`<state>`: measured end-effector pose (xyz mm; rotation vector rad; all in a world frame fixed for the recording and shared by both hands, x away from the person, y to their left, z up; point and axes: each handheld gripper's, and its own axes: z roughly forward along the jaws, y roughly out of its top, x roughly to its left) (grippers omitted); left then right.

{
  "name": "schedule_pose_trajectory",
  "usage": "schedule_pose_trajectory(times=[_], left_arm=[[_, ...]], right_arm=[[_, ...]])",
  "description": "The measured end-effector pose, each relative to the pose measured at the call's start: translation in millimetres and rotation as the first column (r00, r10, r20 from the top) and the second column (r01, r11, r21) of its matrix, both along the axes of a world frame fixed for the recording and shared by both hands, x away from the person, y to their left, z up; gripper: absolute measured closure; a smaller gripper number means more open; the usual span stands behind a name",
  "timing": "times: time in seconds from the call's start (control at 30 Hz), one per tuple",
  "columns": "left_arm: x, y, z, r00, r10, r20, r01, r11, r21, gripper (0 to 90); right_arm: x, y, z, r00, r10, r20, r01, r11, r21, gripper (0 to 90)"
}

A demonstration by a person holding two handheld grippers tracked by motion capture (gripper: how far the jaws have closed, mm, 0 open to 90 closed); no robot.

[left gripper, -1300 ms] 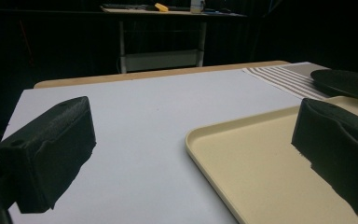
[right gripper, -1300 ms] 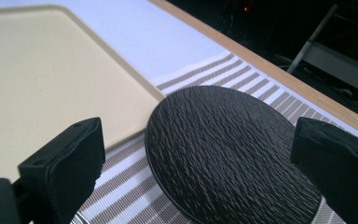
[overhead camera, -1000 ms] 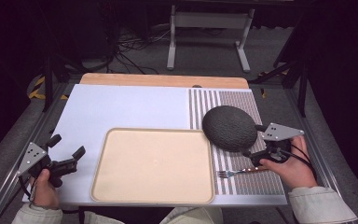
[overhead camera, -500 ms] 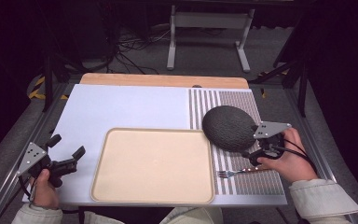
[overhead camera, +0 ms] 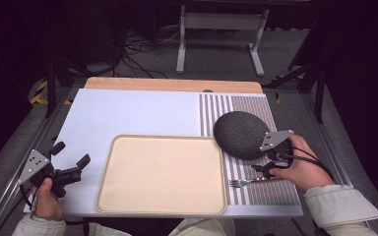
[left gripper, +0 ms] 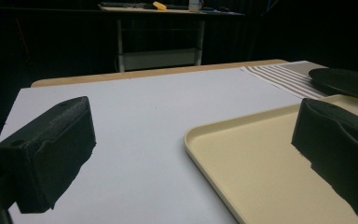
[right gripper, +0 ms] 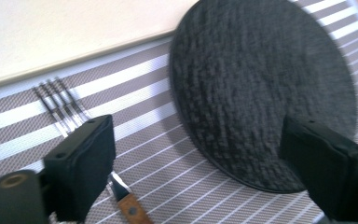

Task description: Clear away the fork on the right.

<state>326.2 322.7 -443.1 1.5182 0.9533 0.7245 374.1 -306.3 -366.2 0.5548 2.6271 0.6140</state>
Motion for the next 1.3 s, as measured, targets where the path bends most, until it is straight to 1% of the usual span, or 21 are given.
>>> schedule_pose_trajectory(times=[0.17,0.3,0.33,0.4,0.53,0.57,0.6,0.63,0.67,0.7,0.77,0.8,0.87,0.9,0.93,1.03,1.07,1.1,1.17,1.2,1.3], left_arm=[[-0.1,-0.1,0.0,1.0000,0.001,-0.001,-0.001,1.0000,-0.002,0.0],[0.4,0.0,-0.5,1.0000,0.000,-0.005,0.000,1.0000,-0.002,0.0],[0.3,-0.1,-0.4,1.0000,0.000,-0.005,0.000,1.0000,-0.003,0.0],[0.2,-0.2,-0.3,1.0000,0.000,-0.004,0.000,1.0000,-0.003,0.0],[0.3,0.2,-0.4,1.0000,0.000,-0.005,0.000,1.0000,-0.003,0.0],[0.3,0.2,-0.4,1.0000,-0.002,-0.007,0.002,1.0000,-0.003,0.0],[0.3,0.2,-0.5,1.0000,-0.002,-0.007,0.002,1.0000,-0.002,0.0],[0.3,0.1,-0.4,1.0000,-0.002,-0.007,0.002,1.0000,-0.003,0.0],[0.3,0.1,-0.4,1.0000,-0.002,-0.007,0.002,1.0000,-0.003,0.0],[0.3,0.2,-0.3,1.0000,-0.001,-0.005,0.001,1.0000,-0.002,0.0],[0.2,0.2,-0.3,1.0000,-0.001,-0.005,0.001,1.0000,-0.002,0.0],[0.3,0.2,-0.3,1.0000,-0.001,-0.006,0.001,1.0000,-0.003,0.0],[0.3,0.3,-0.4,1.0000,-0.002,-0.007,0.002,1.0000,-0.002,0.0],[0.4,0.3,-0.5,1.0000,-0.002,-0.007,0.002,1.0000,-0.002,0.0],[0.5,0.3,-0.5,1.0000,-0.001,-0.007,0.001,1.0000,-0.002,0.0],[0.3,0.2,-0.5,1.0000,-0.002,-0.007,0.002,1.0000,-0.001,0.0],[0.3,0.2,-0.4,1.0000,-0.002,-0.007,0.002,1.0000,-0.002,0.0],[0.3,0.2,-0.4,1.0000,-0.002,-0.007,0.002,1.0000,-0.002,0.0],[0.4,0.5,-0.4,1.0000,-0.003,-0.006,0.003,1.0000,0.000,0.0],[0.4,0.3,-0.5,1.0000,-0.002,-0.007,0.002,1.0000,-0.002,0.0],[0.6,0.3,-0.7,1.0000,-0.001,-0.007,0.001,1.0000,-0.003,0.0]], right_arm=[[1.0,4.1,-7.8,0.9970,0.030,-0.071,-0.033,0.999,-0.043,14.5],[2.8,6.5,-15.5,0.9900,0.069,-0.123,-0.078,0.994,-0.070,16.6],[2.8,7.3,-17.4,0.9862,0.069,-0.151,-0.082,0.993,-0.081,17.1],[3.5,8.4,-20.5,0.9826,0.085,-0.165,-0.101,0.990,-0.095,16.9],[4.7,10.5,-26.2,0.9761,0.097,-0.195,-0.121,0.986,-0.114,16.7],[4.6,10.6,-27.2,0.9737,0.092,-0.208,-0.118,0.986,-0.116,16.4],[5.2,10.6,-29.0,0.9734,0.092,-0.210,-0.118,0.986,-0.118,15.5],[5.4,10.6,-31.0,0.9701,0.094,-0.223,-0.125,0.984,-0.127,15.4],[5.4,10.6,-31.0,0.9701,0.094,-0.223,-0.125,0.984,-0.127,15.4],[4.6,10.9,-34.9,0.9639,0.089,-0.251,-0.128,0.981,-0.145,15.4],[5.1,11.0,-36.5,0.9618,0.096,-0.256,-0.137,0.980,-0.148,15.5],[4.6,11.5,-38.4,0.9590,0.094,-0.267,-0.139,0.978,-0.157,15.5],[4.7,11.6,-38.8,0.9581,0.094,-0.271,-0.141,0.977,-0.159,15.6],[4.6,11.9,-39.5,0.9557,0.094,-0.279,-0.144,0.976,-0.165,16.1],[5.1,11.8,-40.0,0.9510,0.108,-0.290,-0.163,0.971,-0.174,16.1],[4.2,13.4,-43.6,0.9387,0.103,-0.329,-0.179,0.961,-0.211,18.3],[4.0,14.0,-44.4,0.9327,0.109,-0.344,-0.192,0.957,-0.217,18.6],[4.3,14.4,-45.5,0.9292,0.116,-0.351,-0.203,0.954,-0.221,18.7],[4.4,15.4,-47.0,0.9255,0.120,-0.359,-0.214,0.949,-0.233,20.0],[4.2,15.8,-47.2,0.9221,0.120,-0.368,-0.217,0.948,-0.234,20.6],[4.8,16.2,-46.3,0.9198,0.118,-0.374,-0.220,0.945,-0.244,25.0]])
